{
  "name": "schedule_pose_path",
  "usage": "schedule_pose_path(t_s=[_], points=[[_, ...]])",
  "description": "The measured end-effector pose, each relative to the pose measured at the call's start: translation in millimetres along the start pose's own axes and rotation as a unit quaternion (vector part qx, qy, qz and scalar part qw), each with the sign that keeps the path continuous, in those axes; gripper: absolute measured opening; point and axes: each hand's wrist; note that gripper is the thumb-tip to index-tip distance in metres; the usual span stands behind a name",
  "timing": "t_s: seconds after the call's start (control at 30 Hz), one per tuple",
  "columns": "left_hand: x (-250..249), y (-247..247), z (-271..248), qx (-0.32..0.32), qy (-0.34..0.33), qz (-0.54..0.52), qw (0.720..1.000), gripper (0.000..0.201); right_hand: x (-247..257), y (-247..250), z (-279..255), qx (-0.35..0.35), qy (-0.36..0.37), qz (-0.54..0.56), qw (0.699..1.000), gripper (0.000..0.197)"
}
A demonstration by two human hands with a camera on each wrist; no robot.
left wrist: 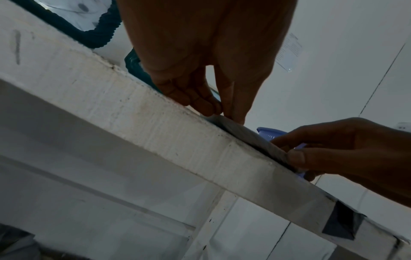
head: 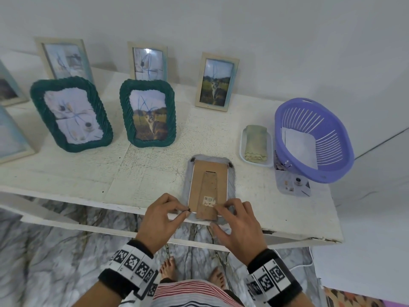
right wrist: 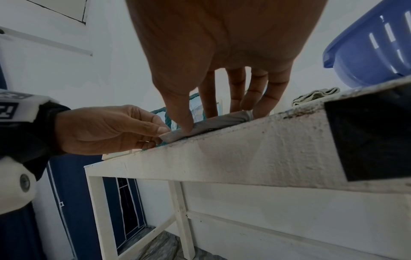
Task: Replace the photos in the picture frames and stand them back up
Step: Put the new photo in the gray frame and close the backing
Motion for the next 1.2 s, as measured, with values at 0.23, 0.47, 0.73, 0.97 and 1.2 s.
schedule_pose_path(t_s=[0.23, 0.47, 0.73, 0.97, 1.2], points=[[2.8, 2.5, 2.2, 0.012, -0.009, 0.006, 1.0, 0.009, -0.1, 2.3, 0.1, 0.007, 0.006, -0.001, 1.0, 0.039], [-7.8, 8.5, 35.5, 0.036, -0.103, 0.117, 0.987, 0.038, -0.4, 13.6, 14.3, 0.014, -0.002, 0.053, 0.999, 0.03], [-25.1, -11.1, 71.2, 0.121, -0.12, 0.302, 0.938, 0.054, -22.4, 23.6, 66.3, -0.013, -0.086, 0.066, 0.994, 0.051], [-22.9, -16.0, 68.9, 0.093, -0.115, 0.311, 0.939, 0.052, -35.3, 19.6, 90.1, 0.046, -0.126, 0.037, 0.99, 0.041], [-19.8, -16.2, 70.5, 0.095, -0.114, 0.292, 0.945, 0.05, -41.2, 22.3, 94.9, 0.07, -0.155, 0.1, 0.98, 0.044]])
Point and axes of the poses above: each hand's wrist, its own z-axis towards the middle knuckle, its own y-axis out of the back of the hand, x = y × z, and after that the axes turned 3 degrees about z, right-handed
